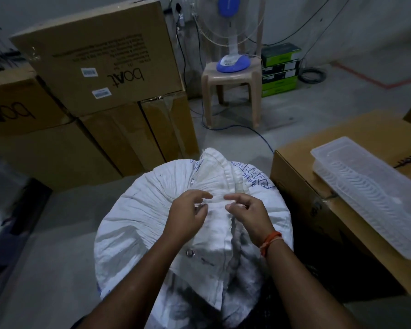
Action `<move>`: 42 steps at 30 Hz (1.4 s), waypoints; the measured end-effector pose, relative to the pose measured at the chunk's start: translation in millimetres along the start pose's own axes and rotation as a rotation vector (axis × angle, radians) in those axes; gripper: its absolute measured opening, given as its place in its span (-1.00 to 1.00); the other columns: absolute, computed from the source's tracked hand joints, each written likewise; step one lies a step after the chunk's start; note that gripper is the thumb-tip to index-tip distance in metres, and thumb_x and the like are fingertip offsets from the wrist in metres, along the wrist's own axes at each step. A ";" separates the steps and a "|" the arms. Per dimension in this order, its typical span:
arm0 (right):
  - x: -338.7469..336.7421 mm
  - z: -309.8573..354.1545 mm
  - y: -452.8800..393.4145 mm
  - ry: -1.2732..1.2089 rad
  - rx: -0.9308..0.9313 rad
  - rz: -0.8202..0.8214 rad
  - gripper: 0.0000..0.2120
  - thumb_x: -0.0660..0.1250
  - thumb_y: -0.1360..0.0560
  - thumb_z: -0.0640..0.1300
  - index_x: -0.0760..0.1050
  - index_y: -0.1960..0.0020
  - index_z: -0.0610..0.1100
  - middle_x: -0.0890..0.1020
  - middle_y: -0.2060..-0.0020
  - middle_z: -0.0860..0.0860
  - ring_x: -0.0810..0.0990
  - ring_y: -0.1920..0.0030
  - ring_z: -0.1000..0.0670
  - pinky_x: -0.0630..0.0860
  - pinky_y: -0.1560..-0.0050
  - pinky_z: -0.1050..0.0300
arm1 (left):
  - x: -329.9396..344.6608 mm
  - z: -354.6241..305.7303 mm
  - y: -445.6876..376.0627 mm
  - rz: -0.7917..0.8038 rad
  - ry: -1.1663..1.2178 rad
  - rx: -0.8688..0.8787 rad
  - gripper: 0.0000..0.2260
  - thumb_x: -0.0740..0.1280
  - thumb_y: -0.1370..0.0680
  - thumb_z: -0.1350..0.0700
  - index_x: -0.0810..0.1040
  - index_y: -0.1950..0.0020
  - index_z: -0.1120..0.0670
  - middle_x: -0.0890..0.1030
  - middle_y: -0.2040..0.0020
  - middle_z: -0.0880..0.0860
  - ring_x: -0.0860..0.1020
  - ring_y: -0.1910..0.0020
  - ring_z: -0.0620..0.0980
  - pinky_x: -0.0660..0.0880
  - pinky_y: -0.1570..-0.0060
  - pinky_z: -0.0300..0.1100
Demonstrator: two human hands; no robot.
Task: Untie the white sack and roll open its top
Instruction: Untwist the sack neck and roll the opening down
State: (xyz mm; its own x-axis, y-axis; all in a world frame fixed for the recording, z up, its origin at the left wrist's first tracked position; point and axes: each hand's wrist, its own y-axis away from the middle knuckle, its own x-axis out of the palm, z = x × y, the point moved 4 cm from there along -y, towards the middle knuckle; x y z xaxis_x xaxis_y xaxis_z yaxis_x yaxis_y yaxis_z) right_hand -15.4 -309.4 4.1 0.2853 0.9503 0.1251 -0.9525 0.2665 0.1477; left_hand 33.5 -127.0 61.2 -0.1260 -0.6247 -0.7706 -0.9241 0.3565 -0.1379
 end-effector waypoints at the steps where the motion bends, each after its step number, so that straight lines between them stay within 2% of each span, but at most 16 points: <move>1: 0.3 0.4 -0.9 -0.005 -0.007 0.015 -0.80 0.44 -0.53 -0.37 0.71 -0.12 -0.20 0.65 0.15 -0.01 0.60 0.24 0.19 0.54 0.13 0.32 | 0.4 1.0 -1.7 0.014 0.033 -0.024 -0.78 0.44 -0.61 0.20 0.74 -0.20 -0.03 0.71 -0.21 -0.09 0.67 -0.11 -0.17 0.57 -0.07 -0.47; 4: 2.7 2.1 -2.0 -0.173 0.021 0.021 -0.80 0.38 -0.60 -0.31 0.65 -0.19 -0.14 0.63 0.11 -0.02 0.61 0.13 0.05 0.58 0.12 0.20 | 3.1 -1.3 -4.6 0.040 0.152 -0.104 -0.84 0.45 -0.63 0.11 0.75 -0.19 -0.04 0.72 -0.13 -0.17 0.65 -0.06 -0.31 0.49 0.03 -0.56; 7: 5.3 3.7 -1.8 -0.336 0.052 0.006 -0.82 0.26 -0.66 -0.29 0.55 -0.20 -0.14 0.69 -0.02 -0.16 0.69 0.02 -0.09 0.65 0.10 0.04 | 4.3 -10.6 -7.3 0.026 0.228 -0.137 -0.88 0.46 -0.64 0.05 0.73 -0.16 -0.03 0.71 -0.05 -0.20 0.63 -0.03 -0.36 0.52 -0.01 -0.43; 12: 6.8 13.4 5.2 -0.365 0.014 -0.026 -0.86 0.28 -0.61 -0.18 0.54 -0.14 -0.04 0.73 -0.02 -0.07 0.71 0.03 -0.05 0.63 0.19 0.12 | 10.7 -27.7 -10.3 0.105 0.043 -0.023 -0.65 0.45 -0.60 -0.12 0.56 -0.35 -0.06 0.71 -0.15 -0.01 0.70 -0.08 -0.08 0.67 -0.14 -0.09; 14: 6.5 13.2 6.3 -0.372 0.009 -0.040 -0.81 0.32 -0.51 -0.03 0.57 -0.12 0.05 0.67 -0.16 -0.19 0.70 -0.06 -0.12 0.63 0.13 0.03 | 13.5 -34.3 -12.7 0.124 0.005 -0.011 -0.60 0.44 -0.57 -0.16 0.52 -0.36 -0.08 0.71 -0.15 0.01 0.70 -0.06 -0.03 0.68 -0.11 0.00; 15: 6.2 11.8 5.7 -0.370 0.005 -0.048 -0.81 0.30 -0.55 0.00 0.57 -0.14 0.06 0.65 -0.21 -0.24 0.69 -0.11 -0.15 0.62 0.08 -0.03 | 14.5 -37.9 -14.5 0.127 0.002 -0.021 -0.58 0.44 -0.56 -0.18 0.51 -0.36 -0.08 0.71 -0.15 0.02 0.71 -0.06 -0.01 0.68 -0.10 0.02; 17: 7.1 9.3 6.1 -0.413 0.035 -0.059 -0.76 0.10 -0.73 -0.03 0.50 -0.25 -0.03 0.69 -0.19 -0.27 0.71 -0.12 -0.18 0.61 -0.02 -0.11 | 17.1 -44.6 -17.6 0.127 -0.013 -0.062 -0.53 0.46 -0.51 -0.22 0.50 -0.35 -0.06 0.73 -0.13 0.03 0.72 -0.05 0.01 0.69 -0.08 0.02; 20: 9.4 11.8 8.1 -0.450 0.086 -0.035 -0.68 0.00 -0.76 -0.01 0.44 -0.31 -0.12 0.77 -0.05 -0.21 0.77 -0.05 -0.15 0.64 -0.06 -0.11 | 22.8 -50.2 -21.5 0.088 -0.085 -0.096 -0.56 0.49 -0.50 -0.09 0.45 -0.29 -0.03 0.74 -0.04 0.04 0.72 0.05 0.05 0.68 0.02 -0.02; 24: 8.7 11.5 8.2 -0.385 0.069 -0.014 -0.65 -0.01 -0.76 0.04 0.43 -0.34 -0.10 0.76 -0.10 -0.19 0.74 -0.16 -0.18 0.66 -0.12 -0.11 | 25.1 -48.3 -22.8 0.080 -0.117 -0.046 -0.63 0.37 -0.57 0.18 0.33 -0.27 -0.10 0.71 0.03 0.07 0.69 0.09 0.13 0.66 0.08 0.04; 28: 3.7 9.5 8.2 -0.260 0.025 -0.052 -0.70 0.04 -0.75 0.01 0.47 -0.31 -0.07 0.76 -0.08 -0.07 0.73 -0.09 -0.06 0.63 0.00 0.03 | 19.3 -36.6 -21.6 0.119 -0.138 0.113 -0.59 0.34 -0.64 0.29 0.50 -0.34 -0.17 0.67 -0.20 -0.02 0.62 -0.08 -0.06 0.58 -0.08 -0.21; 30: 2.8 8.6 7.5 -0.241 0.021 -0.076 -0.73 0.07 -0.75 -0.03 0.48 -0.29 -0.07 0.77 -0.04 -0.03 0.71 -0.06 -0.04 0.57 0.00 0.00 | 16.7 -28.2 -21.0 0.159 -0.161 0.219 -0.65 0.39 -0.62 0.30 0.66 -0.26 -0.10 0.63 -0.29 -0.07 0.56 -0.16 -0.16 0.47 -0.12 -0.31; 33: 2.2 6.5 6.4 -0.218 0.005 -0.108 -0.78 0.22 -0.69 -0.03 0.51 -0.27 -0.08 0.77 0.00 0.02 0.69 -0.05 0.02 0.53 0.00 0.02 | 8.8 -18.6 -19.0 0.155 -0.145 0.226 -0.76 0.44 -0.57 0.31 0.77 -0.09 0.00 0.69 -0.26 0.03 0.66 -0.18 0.00 0.47 -0.12 -0.36; 35: 0.8 2.8 4.1 -0.167 -0.008 -0.130 -0.81 0.33 -0.61 -0.08 0.56 -0.21 -0.04 0.76 -0.04 0.00 0.69 -0.09 0.00 0.54 -0.02 0.05 | -1.4 -15.1 -18.5 0.091 -0.066 0.134 -0.74 0.48 -0.57 0.22 0.76 -0.23 0.03 0.72 -0.28 0.04 0.69 -0.23 0.02 0.52 -0.22 -0.30; 37: -0.8 -0.5 3.1 -0.052 -0.068 -0.140 -0.82 0.39 -0.59 -0.24 0.60 -0.13 -0.02 0.74 -0.06 -0.03 0.69 -0.10 0.02 0.58 -0.08 0.05 | -9.3 -6.9 -15.5 0.071 0.121 -0.011 -0.60 0.58 -0.52 0.13 0.70 -0.36 0.00 0.67 -0.38 -0.02 0.65 -0.32 -0.05 0.59 -0.34 -0.16; 39: -1.8 -1.6 3.7 0.084 -0.137 -0.149 -0.79 0.43 -0.56 -0.30 0.64 -0.05 0.00 0.73 -0.03 0.02 0.67 -0.06 0.10 0.60 -0.12 0.08 | -13.1 2.3 -9.5 0.103 0.263 -0.085 -0.47 0.62 -0.46 0.08 0.64 -0.43 -0.06 0.61 -0.45 -0.07 0.63 -0.36 -0.07 0.63 -0.34 0.00; 42: -4.2 -1.1 1.8 0.279 -0.220 -0.149 -0.77 0.49 -0.50 -0.29 0.68 -0.01 0.03 0.65 -0.12 0.01 0.61 -0.08 0.29 0.60 -0.05 0.11 | -22.4 14.7 2.4 0.111 0.298 -0.124 -0.41 0.56 -0.42 -0.01 0.60 -0.46 -0.12 0.56 -0.46 -0.14 0.60 -0.39 -0.07 0.63 -0.33 0.08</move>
State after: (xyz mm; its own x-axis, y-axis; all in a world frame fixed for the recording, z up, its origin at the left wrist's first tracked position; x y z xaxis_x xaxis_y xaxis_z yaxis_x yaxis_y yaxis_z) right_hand -18.4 -312.7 2.7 0.4111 0.8978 -0.1582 -0.9116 0.4044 -0.0739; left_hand 39.5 -101.9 69.0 -0.3113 -0.7691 -0.5582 -0.9333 0.3581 0.0271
